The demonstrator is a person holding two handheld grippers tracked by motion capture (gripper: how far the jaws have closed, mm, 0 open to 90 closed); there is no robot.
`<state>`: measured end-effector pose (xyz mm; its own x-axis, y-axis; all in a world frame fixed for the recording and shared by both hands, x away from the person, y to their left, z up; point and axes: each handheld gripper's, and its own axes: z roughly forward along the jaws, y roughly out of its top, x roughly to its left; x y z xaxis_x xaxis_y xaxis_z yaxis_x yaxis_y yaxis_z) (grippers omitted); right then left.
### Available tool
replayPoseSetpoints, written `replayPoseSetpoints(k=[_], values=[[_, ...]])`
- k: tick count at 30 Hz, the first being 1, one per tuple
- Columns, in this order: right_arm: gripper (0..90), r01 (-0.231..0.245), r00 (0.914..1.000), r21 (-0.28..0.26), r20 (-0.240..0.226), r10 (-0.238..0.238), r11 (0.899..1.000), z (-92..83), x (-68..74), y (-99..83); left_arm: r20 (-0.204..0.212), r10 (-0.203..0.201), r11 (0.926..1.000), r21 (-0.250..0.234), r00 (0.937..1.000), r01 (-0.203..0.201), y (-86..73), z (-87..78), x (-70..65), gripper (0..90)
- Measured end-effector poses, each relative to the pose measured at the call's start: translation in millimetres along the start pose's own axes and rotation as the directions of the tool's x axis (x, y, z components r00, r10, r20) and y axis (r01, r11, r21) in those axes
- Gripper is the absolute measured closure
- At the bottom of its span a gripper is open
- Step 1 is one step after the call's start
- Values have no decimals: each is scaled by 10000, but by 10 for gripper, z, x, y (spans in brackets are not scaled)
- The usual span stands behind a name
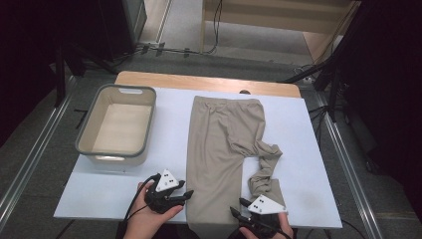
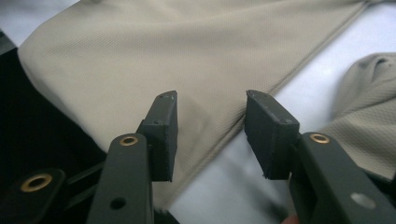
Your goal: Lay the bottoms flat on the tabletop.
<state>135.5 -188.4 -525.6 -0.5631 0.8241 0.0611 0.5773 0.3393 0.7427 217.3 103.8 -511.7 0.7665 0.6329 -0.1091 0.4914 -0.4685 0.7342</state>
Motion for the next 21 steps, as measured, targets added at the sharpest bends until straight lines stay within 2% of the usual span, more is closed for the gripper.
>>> replayPoseSetpoints(k=[1, 3, 5, 7, 8, 10, 14, 17, 19, 21], values=[[593, -44, 9999, -54, 151, 45, 10000, 1, 15, -5, -256, 273, 9996, 29, 9993, -273, 0, 12, -40, 574], [711, -234, 9995, -64, 194, 235, 9997, -5, 15, -6, -653, 578, 9983, 102, 9962, -573, 7, 23, -88, 660], [810, -553, 9985, -55, 36, 553, 9985, -13, -14, -14, -519, 483, 9988, 145, 9975, -476, 18, 31, -103, 754], [861, -918, 9952, -45, -343, 915, 9958, -16, -43, -20, -15, 154, 9996, 219, 9999, -154, 24, 25, -75, 895], [865, -1037, 9937, -15, -428, 1035, 9946, -21, -47, -20, 72, 65, 9997, 219, 10000, -67, 23, 20, -62, 900], [869, -1144, 9915, 59, -624, 1146, 9934, -30, -44, -20, 644, -211, 9992, 352, 9977, 188, 27, -22, 4, 900], [870, -1194, 9887, 69, -908, 1195, 9928, -57, 14, -27, 803, -467, 9989, 33, 9957, 466, 36, -179, 123, 900], [870, -914, 9895, -293, -1152, 875, 9954, -76, 83, 2, 680, -451, 9989, -117, 9967, 460, 32, -255, 189, 900], [868, -729, 9924, -514, -1030, 673, 9960, -84, 123, 18, 742, -516, 9986, -71, 9959, 523, 9, -279, 240, 900], [865, -683, 9918, -305, -1105, 645, 9972, -58, 143, 17, 834, -486, 9987, 159, 9953, 475, -19, -268, 268, 900]])
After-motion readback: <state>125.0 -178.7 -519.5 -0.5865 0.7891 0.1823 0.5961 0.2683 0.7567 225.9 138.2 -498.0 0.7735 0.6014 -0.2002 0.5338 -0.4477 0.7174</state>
